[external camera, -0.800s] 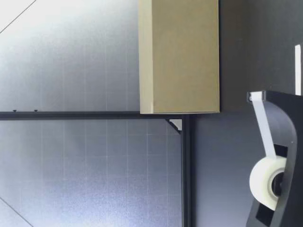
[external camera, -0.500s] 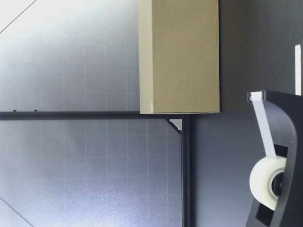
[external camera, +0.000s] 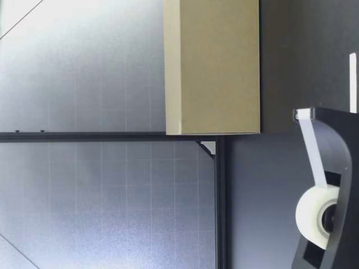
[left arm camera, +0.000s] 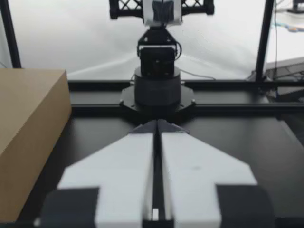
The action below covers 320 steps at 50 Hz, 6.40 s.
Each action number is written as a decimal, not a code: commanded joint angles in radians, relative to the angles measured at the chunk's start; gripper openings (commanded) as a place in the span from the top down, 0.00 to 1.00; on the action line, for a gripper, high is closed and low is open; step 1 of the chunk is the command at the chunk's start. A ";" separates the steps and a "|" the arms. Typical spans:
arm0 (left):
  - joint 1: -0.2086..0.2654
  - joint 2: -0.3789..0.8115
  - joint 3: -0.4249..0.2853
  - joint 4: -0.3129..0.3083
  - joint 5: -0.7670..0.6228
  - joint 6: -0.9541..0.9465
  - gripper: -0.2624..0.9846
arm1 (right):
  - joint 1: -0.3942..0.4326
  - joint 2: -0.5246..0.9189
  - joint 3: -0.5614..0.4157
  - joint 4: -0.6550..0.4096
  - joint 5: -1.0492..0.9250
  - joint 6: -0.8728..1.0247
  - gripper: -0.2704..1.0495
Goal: Cut a small piece of tape from the tape dispenser then place it on the cardboard box's edge.
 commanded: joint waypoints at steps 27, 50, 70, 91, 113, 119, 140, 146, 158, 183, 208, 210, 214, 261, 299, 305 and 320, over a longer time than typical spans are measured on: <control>0.002 0.009 0.025 0.000 -0.011 -0.006 0.89 | -0.005 0.508 -0.520 0.021 0.795 0.028 0.88; 0.002 0.021 0.043 -0.002 -0.011 -0.018 0.89 | -0.193 0.660 -0.647 0.457 1.055 -0.377 0.88; 0.003 0.051 0.043 -0.002 -0.021 -0.017 0.89 | -0.325 0.845 -0.798 0.726 1.379 -0.486 0.78; 0.002 0.054 0.049 -0.002 -0.031 -0.017 0.89 | -0.325 0.953 -0.891 0.732 1.410 -0.474 0.47; 0.002 0.054 0.049 -0.002 -0.031 -0.017 0.89 | -0.319 0.983 -0.857 0.773 1.433 -0.453 0.47; 0.002 0.054 0.049 -0.002 -0.031 -0.017 0.89 | -0.311 0.985 -0.845 0.772 1.433 -0.453 0.47; 0.002 0.054 0.049 -0.002 -0.031 -0.017 0.89 | -0.282 0.989 -0.845 0.772 1.430 -0.451 0.48; 0.003 0.052 0.049 -0.002 -0.031 -0.017 0.89 | -0.282 0.986 -0.845 0.772 1.427 -0.451 0.54; 0.002 0.054 0.051 -0.002 -0.031 -0.017 0.89 | -0.282 0.974 -0.844 0.772 1.434 -0.451 0.73; 0.003 0.054 0.052 -0.002 -0.031 -0.017 0.89 | -0.281 0.928 -0.856 0.781 1.437 -0.453 0.86; 0.002 0.052 0.052 -0.002 -0.031 -0.017 0.89 | -0.299 0.825 -0.699 0.779 1.430 -0.454 0.86; 0.002 0.054 0.052 -0.002 -0.031 -0.017 0.89 | -0.302 0.815 -0.684 0.779 1.425 -0.454 0.86; 0.002 0.054 0.052 -0.002 -0.031 -0.017 0.89 | -0.308 0.795 -0.653 0.779 1.414 -0.454 0.86; 0.002 0.054 0.061 -0.002 -0.031 -0.012 0.88 | -0.331 0.822 -0.485 0.769 1.200 -0.486 0.86; 0.003 0.351 -0.021 -0.069 -0.209 -0.021 0.54 | -0.193 0.457 -0.505 0.399 0.997 -0.324 0.86; 0.003 0.454 -0.071 -0.087 -0.242 -0.021 0.53 | -0.164 0.446 -0.528 0.371 0.989 -0.305 0.86; 0.003 0.615 -0.169 -0.091 -0.275 -0.023 0.41 | -0.153 0.430 -0.591 0.322 0.979 -0.298 0.86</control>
